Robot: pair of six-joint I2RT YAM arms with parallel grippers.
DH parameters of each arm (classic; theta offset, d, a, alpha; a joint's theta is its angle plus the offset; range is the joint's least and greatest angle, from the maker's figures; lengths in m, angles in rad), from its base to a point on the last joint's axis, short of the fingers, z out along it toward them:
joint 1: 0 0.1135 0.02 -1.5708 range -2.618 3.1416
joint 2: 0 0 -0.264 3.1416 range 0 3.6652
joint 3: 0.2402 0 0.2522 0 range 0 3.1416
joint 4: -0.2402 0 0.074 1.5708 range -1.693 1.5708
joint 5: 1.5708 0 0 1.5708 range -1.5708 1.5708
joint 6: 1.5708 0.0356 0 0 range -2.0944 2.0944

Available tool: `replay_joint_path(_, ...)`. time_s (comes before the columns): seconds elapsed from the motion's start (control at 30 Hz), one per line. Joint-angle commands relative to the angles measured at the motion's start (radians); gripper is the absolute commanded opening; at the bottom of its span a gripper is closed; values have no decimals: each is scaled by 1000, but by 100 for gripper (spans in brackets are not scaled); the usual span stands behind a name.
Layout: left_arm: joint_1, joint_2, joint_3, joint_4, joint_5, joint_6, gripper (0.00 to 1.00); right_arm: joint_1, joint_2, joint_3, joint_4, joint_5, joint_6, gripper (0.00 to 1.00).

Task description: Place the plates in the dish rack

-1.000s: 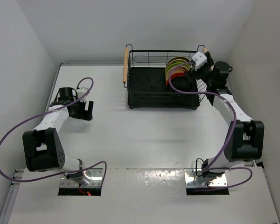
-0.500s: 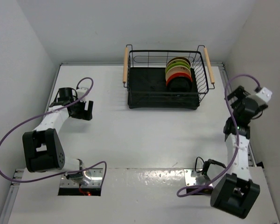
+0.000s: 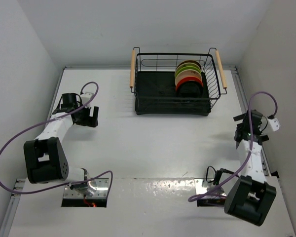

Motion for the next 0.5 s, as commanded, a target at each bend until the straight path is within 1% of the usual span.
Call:
replay_joint_path(0.0,-8,-43,-12,23,20,-15,90,1,23,85,-138,62,125,99)
replay_joint_path(0.13,-8,-63,-21,23,29,-15,90,1,4,62,-133,71,171,99)
replay_joint_path(0.27,-8,-73,-21,23,29,-15,90,4,-37,30,-119,117,215,99)
replay_joint_path(0.47,-8,-73,-30,32,29,-15,90,19,-30,59,-139,150,229,99)
